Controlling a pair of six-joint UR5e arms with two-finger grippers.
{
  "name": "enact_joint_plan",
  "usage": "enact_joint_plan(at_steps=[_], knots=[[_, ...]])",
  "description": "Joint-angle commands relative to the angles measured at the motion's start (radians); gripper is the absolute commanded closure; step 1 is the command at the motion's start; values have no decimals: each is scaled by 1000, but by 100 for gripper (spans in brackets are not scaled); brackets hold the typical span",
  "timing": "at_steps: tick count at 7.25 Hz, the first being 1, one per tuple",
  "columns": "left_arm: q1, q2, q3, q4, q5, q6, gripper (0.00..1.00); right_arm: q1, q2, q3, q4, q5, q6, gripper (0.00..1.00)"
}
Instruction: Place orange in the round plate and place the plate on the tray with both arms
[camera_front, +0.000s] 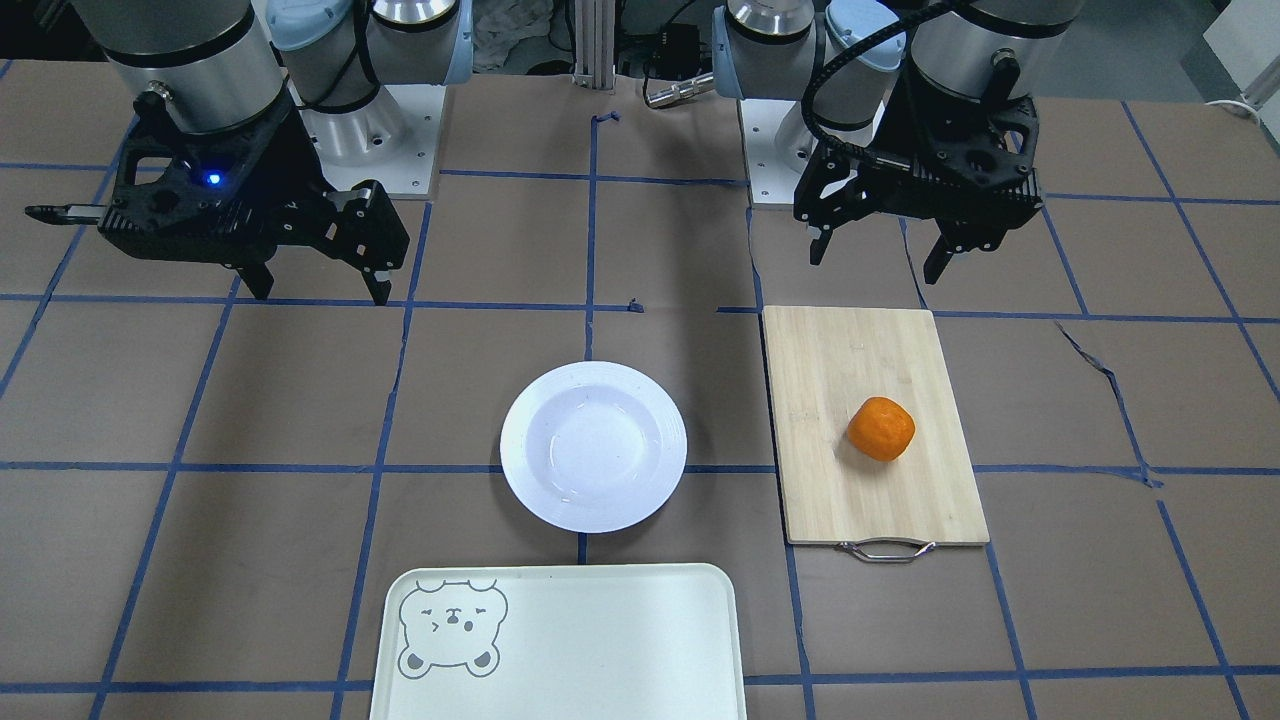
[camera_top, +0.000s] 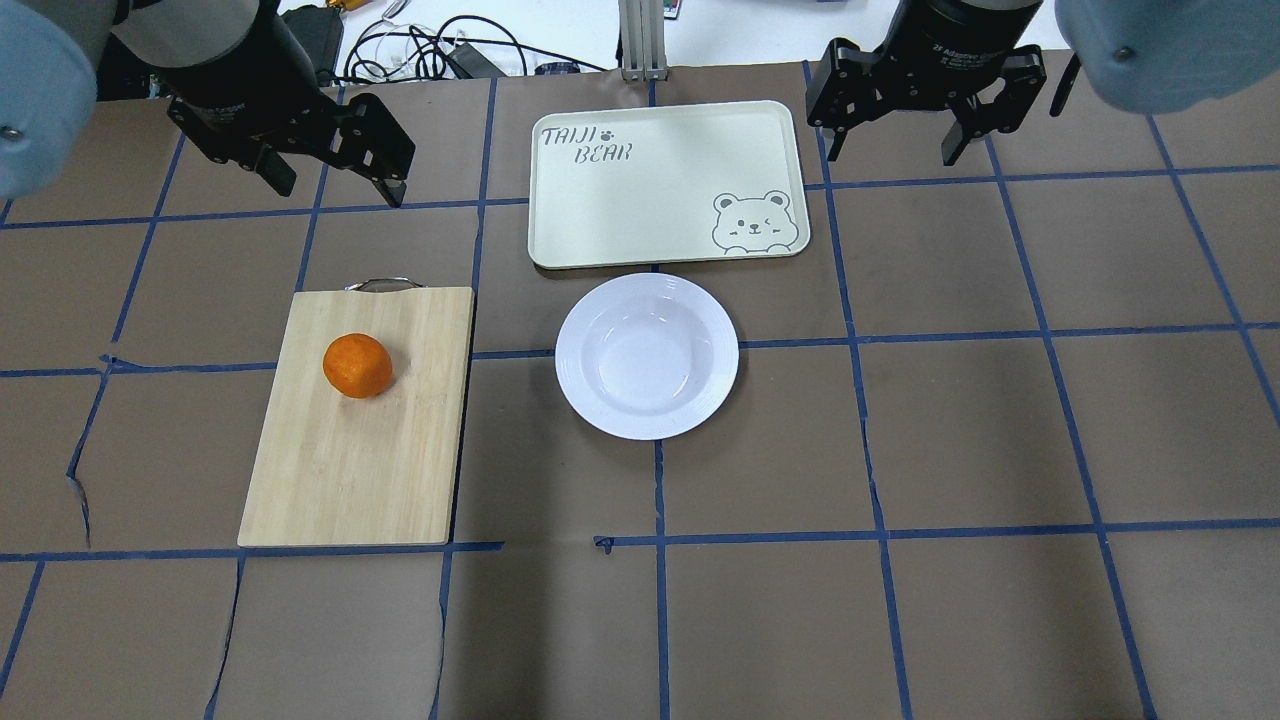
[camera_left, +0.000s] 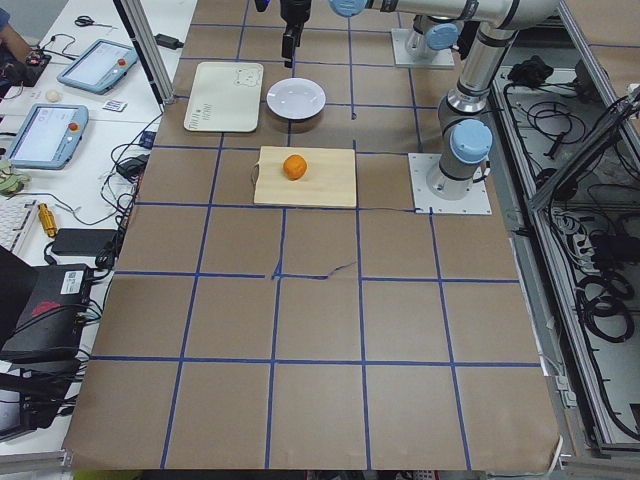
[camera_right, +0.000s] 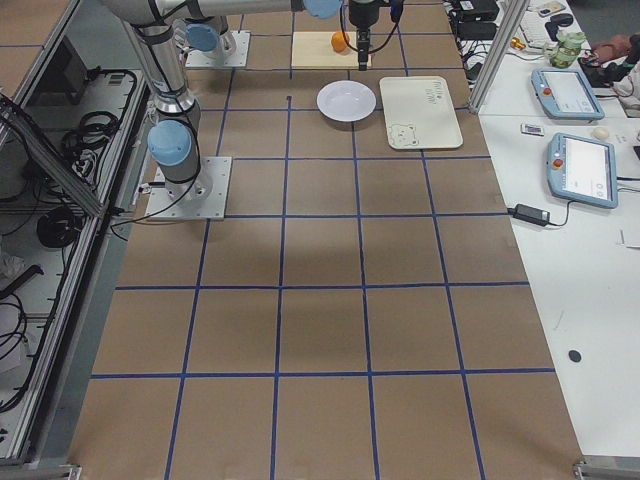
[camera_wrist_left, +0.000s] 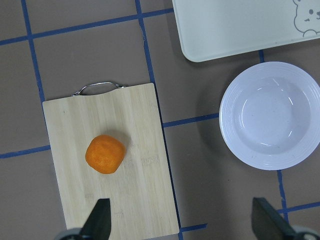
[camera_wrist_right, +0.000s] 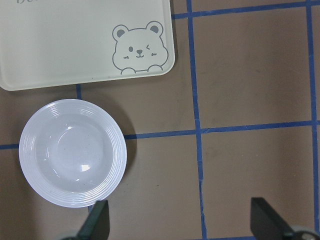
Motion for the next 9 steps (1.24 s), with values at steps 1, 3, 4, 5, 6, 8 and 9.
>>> enact_joint_plan(at_steps=[1, 3, 4, 5, 6, 8, 9], knots=[[1, -1, 1, 2, -1, 1, 0, -2, 0, 1, 0, 0, 2, 0], [1, 2, 1, -1, 1, 2, 0, -1, 1, 1, 0, 0, 8, 0], [1, 4, 1, -6, 1, 2, 0, 1, 0, 1, 0, 0, 8, 0], [1, 4, 1, -8, 1, 2, 0, -1, 0, 1, 0, 0, 8, 0], [1, 2, 3, -6, 1, 2, 0, -1, 0, 1, 0, 0, 6, 0], [1, 4, 1, -8, 1, 4, 0, -2, 0, -1, 0, 3, -9, 0], [1, 2, 3, -9, 1, 4, 0, -2, 1, -1, 0, 8, -9, 0]])
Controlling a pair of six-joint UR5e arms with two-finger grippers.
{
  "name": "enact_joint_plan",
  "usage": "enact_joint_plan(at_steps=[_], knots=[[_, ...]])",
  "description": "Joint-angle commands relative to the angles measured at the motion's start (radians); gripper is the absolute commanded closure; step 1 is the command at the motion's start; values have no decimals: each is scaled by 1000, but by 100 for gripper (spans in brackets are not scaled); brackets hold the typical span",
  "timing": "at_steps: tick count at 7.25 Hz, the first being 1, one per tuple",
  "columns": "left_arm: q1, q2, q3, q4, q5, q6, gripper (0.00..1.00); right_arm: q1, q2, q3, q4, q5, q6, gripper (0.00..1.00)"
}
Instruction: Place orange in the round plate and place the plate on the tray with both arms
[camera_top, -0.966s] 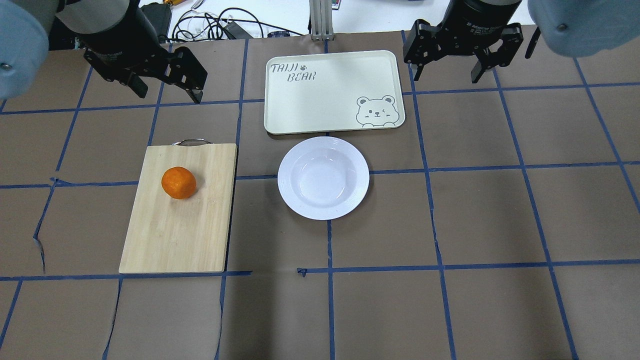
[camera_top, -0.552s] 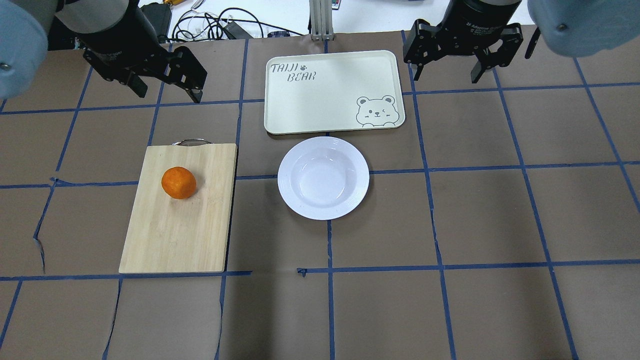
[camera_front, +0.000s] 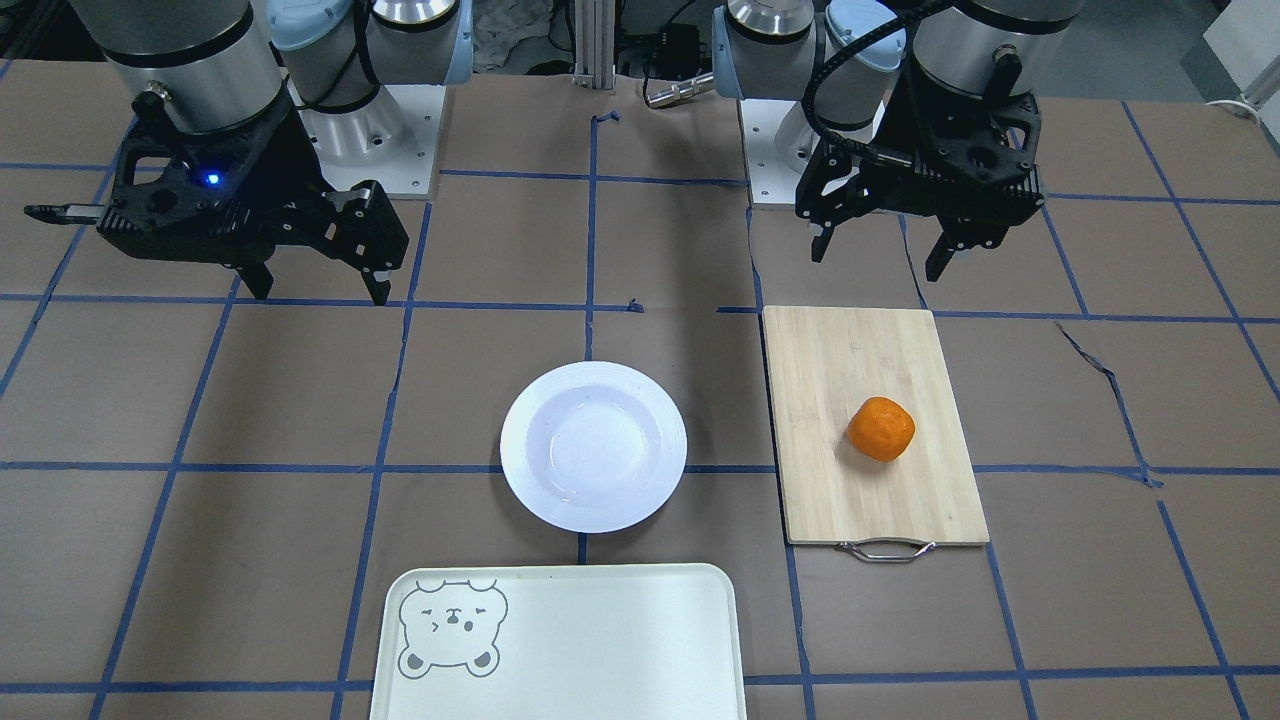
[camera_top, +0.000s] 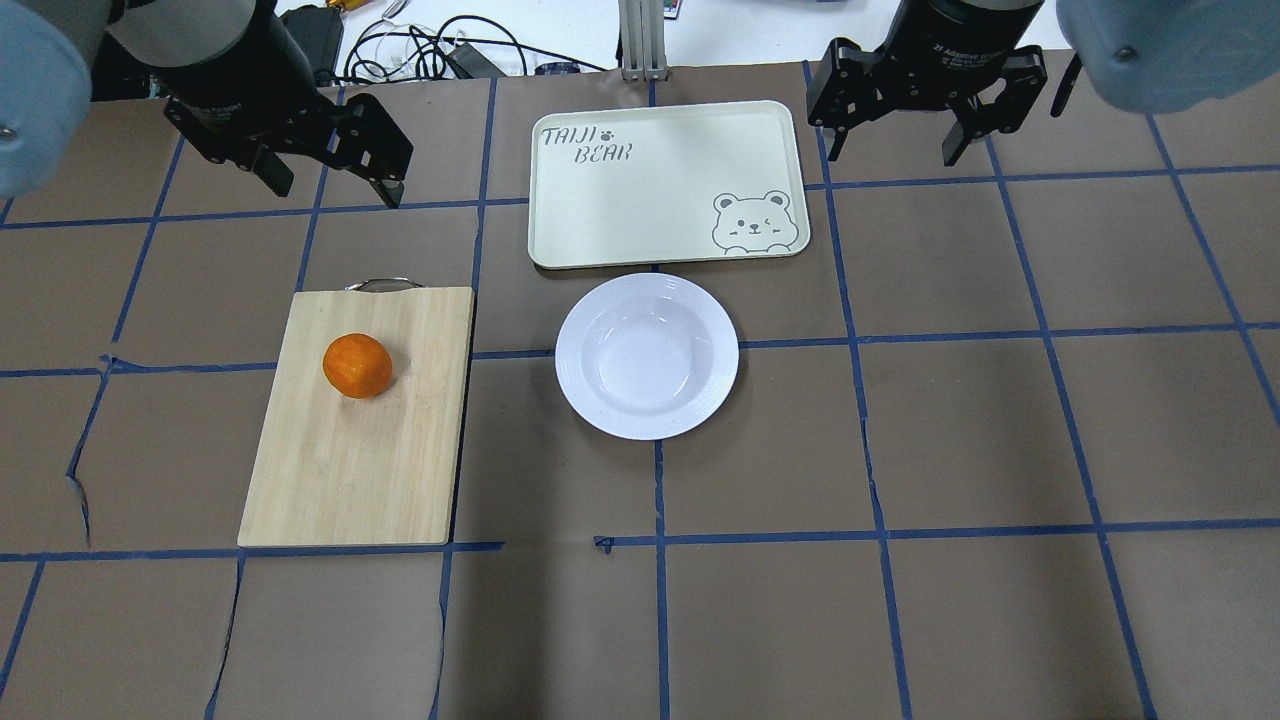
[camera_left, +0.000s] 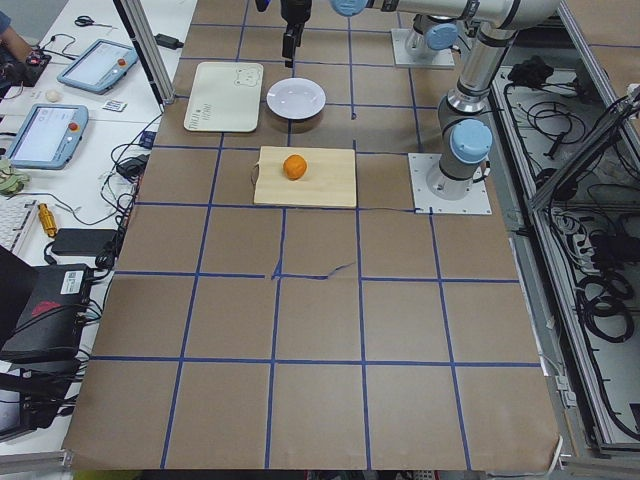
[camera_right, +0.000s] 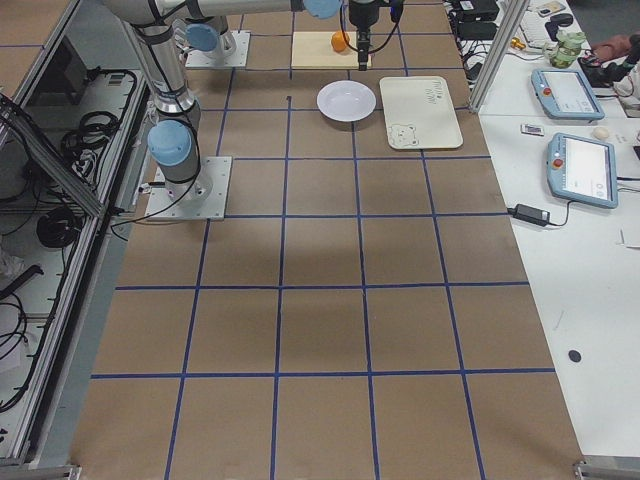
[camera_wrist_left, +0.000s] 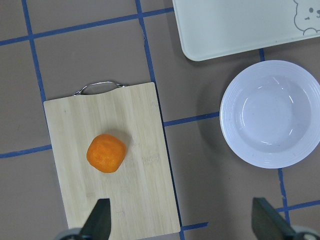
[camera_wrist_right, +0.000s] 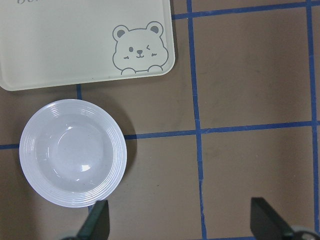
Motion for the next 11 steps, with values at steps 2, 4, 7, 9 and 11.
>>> enact_joint_plan(at_steps=[2, 4, 7, 9, 11], knots=[[0, -3, 1, -3, 0, 0, 0, -2, 6, 0, 6, 0, -3, 0], [0, -1, 1, -3, 0, 0, 0, -2, 9, 0, 8, 1, -3, 0], [0, -1, 1, -6, 0, 0, 0, 1, 7, 1, 9, 3, -2, 0], [11, -18, 0, -8, 2, 0, 0, 6, 4, 1, 12, 3, -2, 0], [66, -103, -23, -6, 55, 0, 0, 6, 4, 1, 12, 4, 0, 0]])
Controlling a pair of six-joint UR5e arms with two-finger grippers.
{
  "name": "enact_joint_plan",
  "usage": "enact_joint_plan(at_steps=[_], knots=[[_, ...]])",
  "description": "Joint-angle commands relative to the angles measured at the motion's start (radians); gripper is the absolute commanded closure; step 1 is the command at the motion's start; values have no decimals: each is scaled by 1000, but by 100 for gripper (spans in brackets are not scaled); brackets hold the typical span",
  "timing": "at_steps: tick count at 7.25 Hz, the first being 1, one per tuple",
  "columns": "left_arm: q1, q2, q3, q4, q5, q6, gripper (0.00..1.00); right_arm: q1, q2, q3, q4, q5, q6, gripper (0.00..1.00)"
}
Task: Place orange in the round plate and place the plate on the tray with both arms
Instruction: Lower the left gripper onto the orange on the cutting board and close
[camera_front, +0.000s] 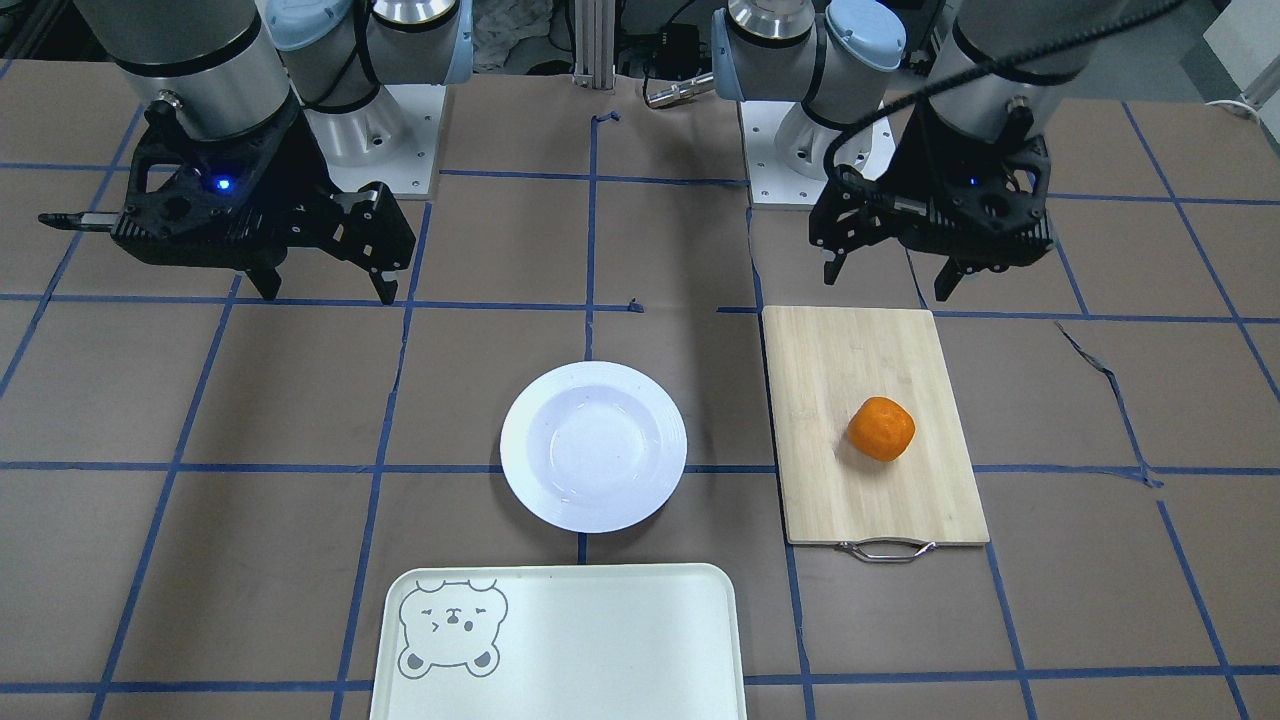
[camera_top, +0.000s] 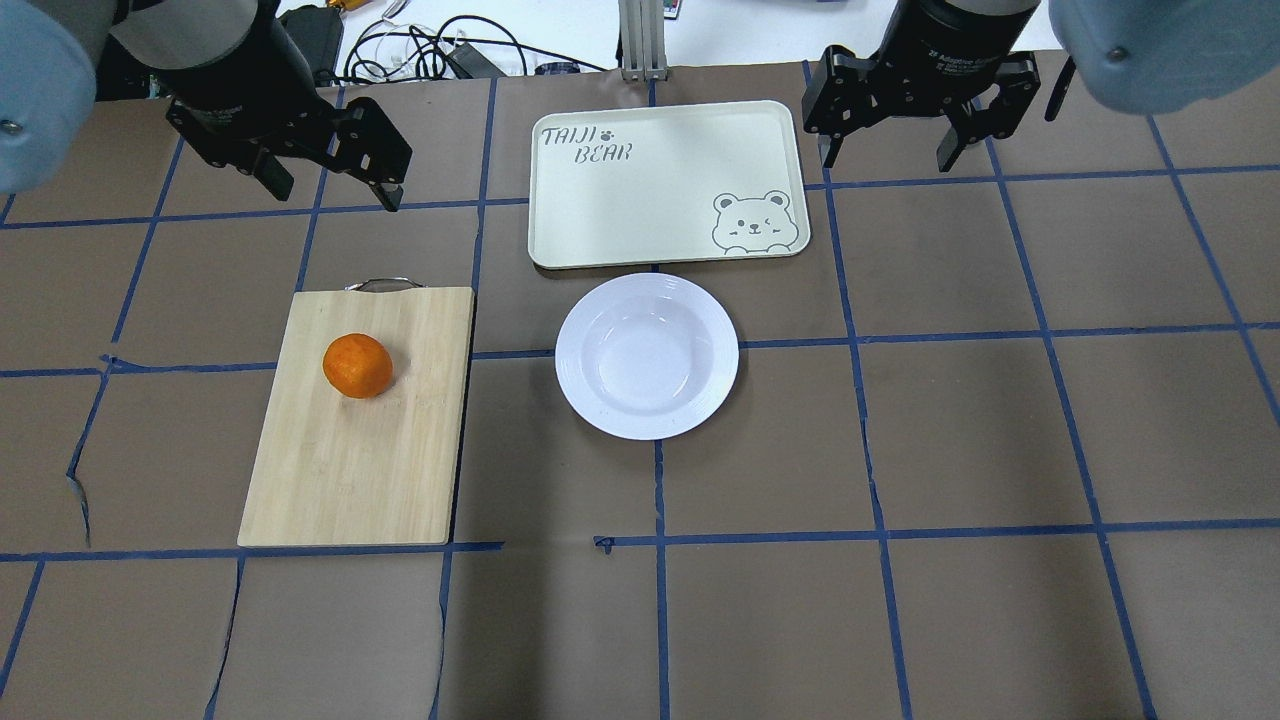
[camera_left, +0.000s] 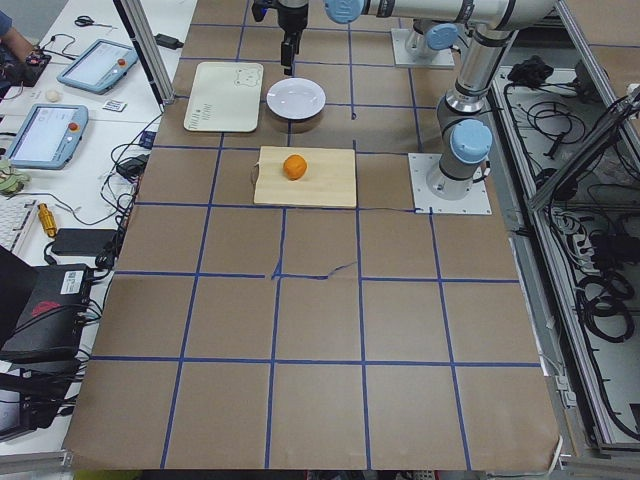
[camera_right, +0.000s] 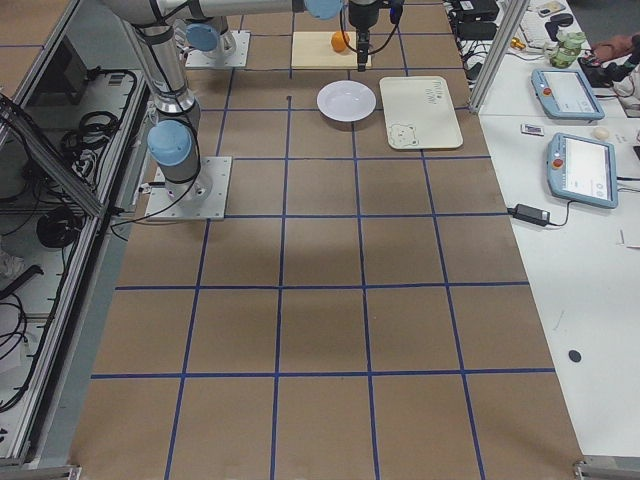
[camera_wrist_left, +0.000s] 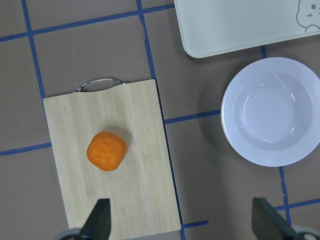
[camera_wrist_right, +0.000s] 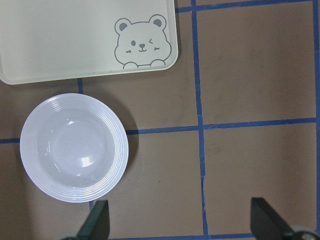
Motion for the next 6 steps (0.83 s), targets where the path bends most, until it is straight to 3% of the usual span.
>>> enact_joint_plan(at_steps=[1, 3, 4, 6], knots=[[31, -122, -10, 1, 92, -11, 0, 1, -3, 8, 0, 2, 1, 0], [63, -251, -13, 15, 100, -2, 0, -3, -6, 31, -1, 7, 1, 0], [107, -288, -63, 41, 99, 9, 0, -2, -6, 31, -1, 7, 0, 0], [129, -321, -198, 226, 100, 44, 1, -1, -6, 31, -1, 7, 0, 0]])
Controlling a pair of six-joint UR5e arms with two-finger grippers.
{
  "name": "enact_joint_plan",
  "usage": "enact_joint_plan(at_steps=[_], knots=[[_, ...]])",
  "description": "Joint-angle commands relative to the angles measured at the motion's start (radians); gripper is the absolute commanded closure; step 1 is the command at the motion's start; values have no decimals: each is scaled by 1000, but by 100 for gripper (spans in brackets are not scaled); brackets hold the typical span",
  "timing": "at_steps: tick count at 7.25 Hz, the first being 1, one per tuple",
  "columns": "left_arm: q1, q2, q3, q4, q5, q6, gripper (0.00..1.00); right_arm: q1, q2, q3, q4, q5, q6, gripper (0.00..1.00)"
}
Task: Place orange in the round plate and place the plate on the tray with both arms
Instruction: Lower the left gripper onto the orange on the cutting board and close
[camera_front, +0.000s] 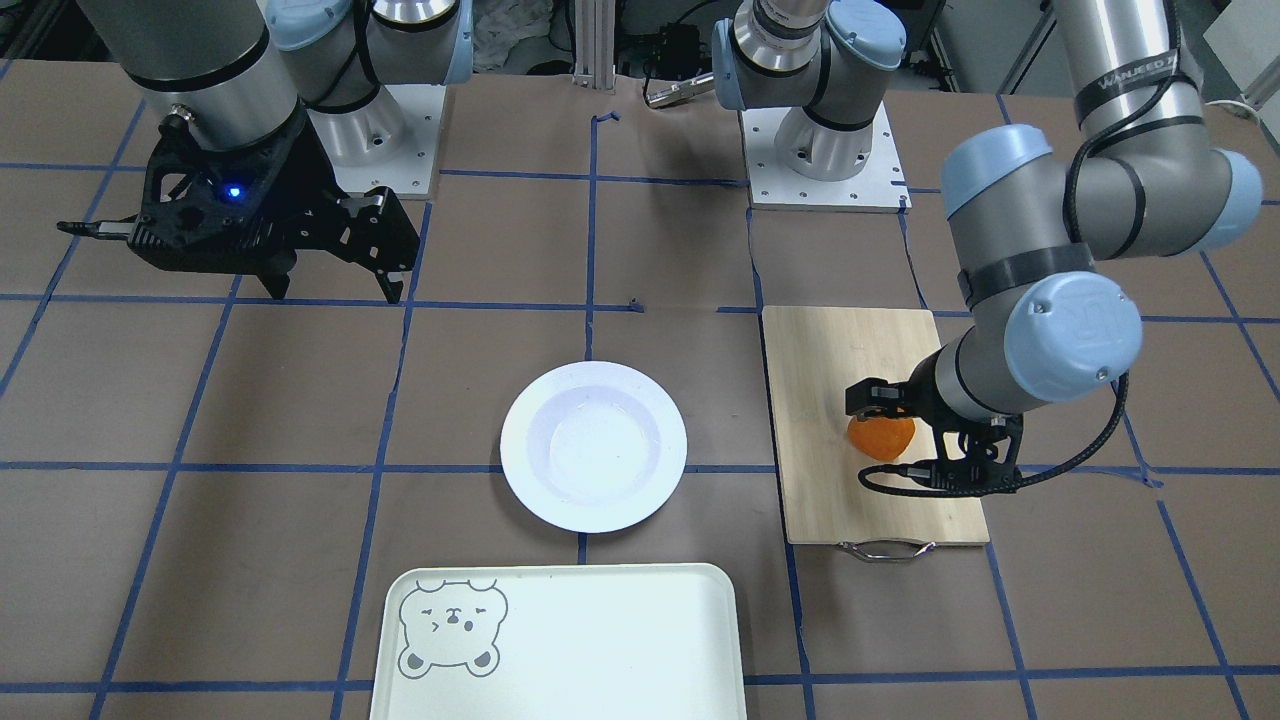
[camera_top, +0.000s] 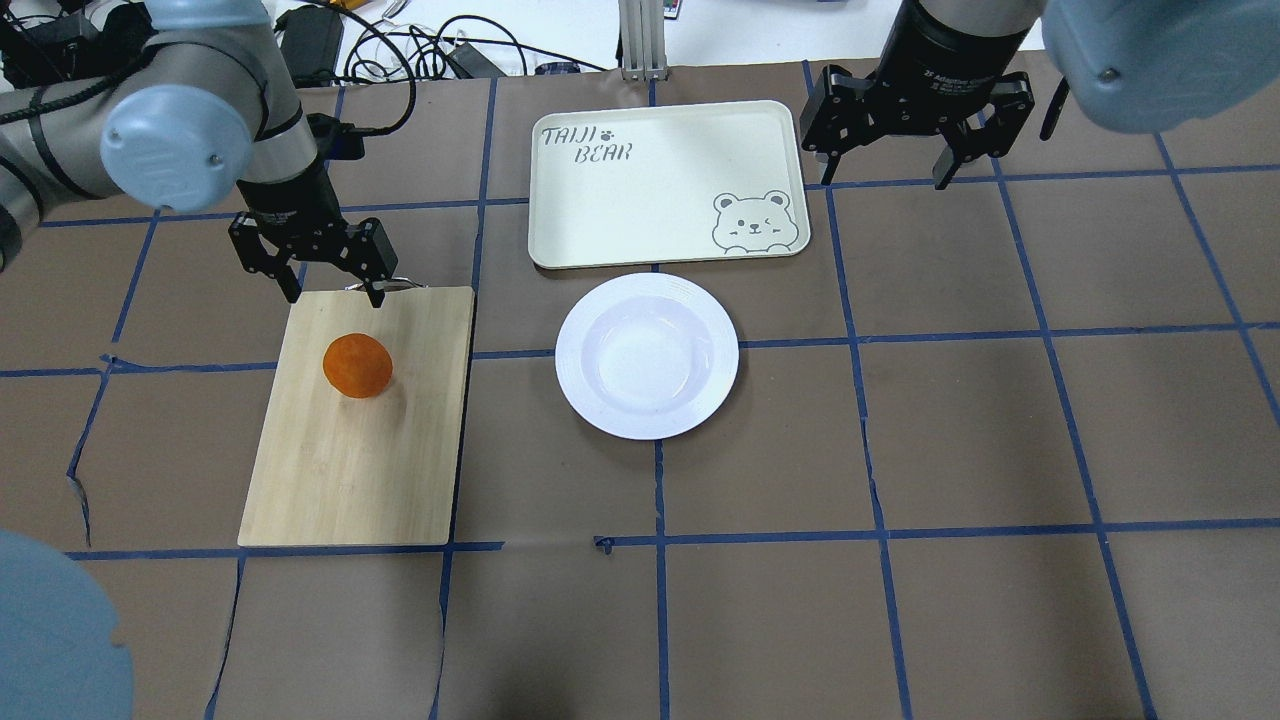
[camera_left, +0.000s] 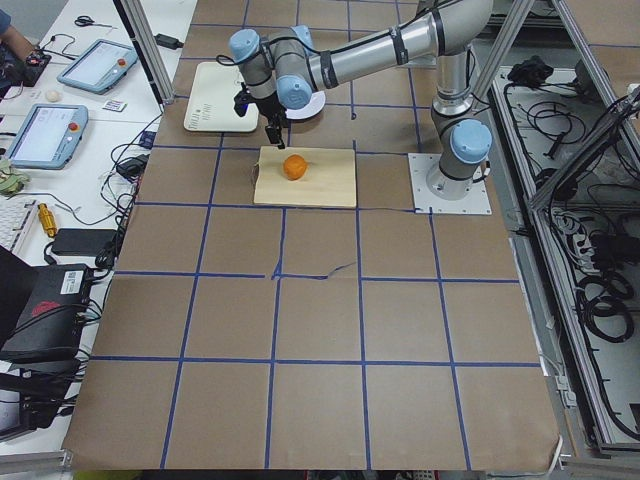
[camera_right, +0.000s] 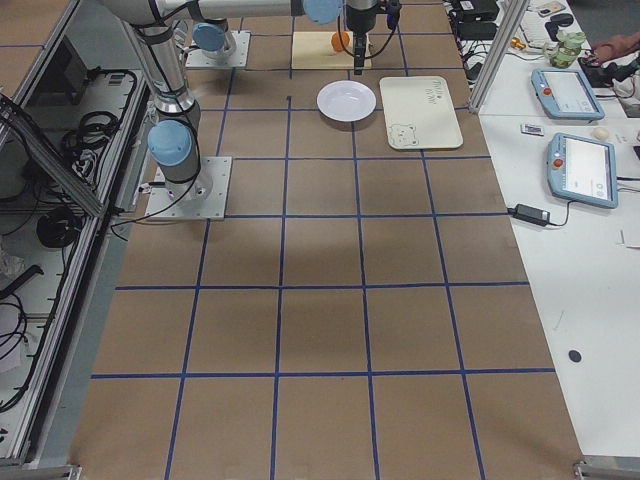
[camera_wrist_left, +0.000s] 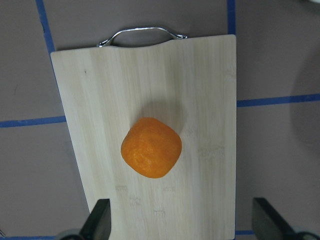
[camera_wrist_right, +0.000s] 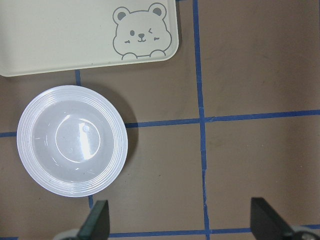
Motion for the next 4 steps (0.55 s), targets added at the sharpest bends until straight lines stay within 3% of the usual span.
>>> enact_joint_plan(at_steps=[1, 4], knots=[[22, -39, -87, 97, 4, 7, 1, 1, 0, 1, 0, 0, 1, 0], [25, -62, -108, 97, -8, -53, 2, -1, 0, 1, 0, 0, -1, 0]])
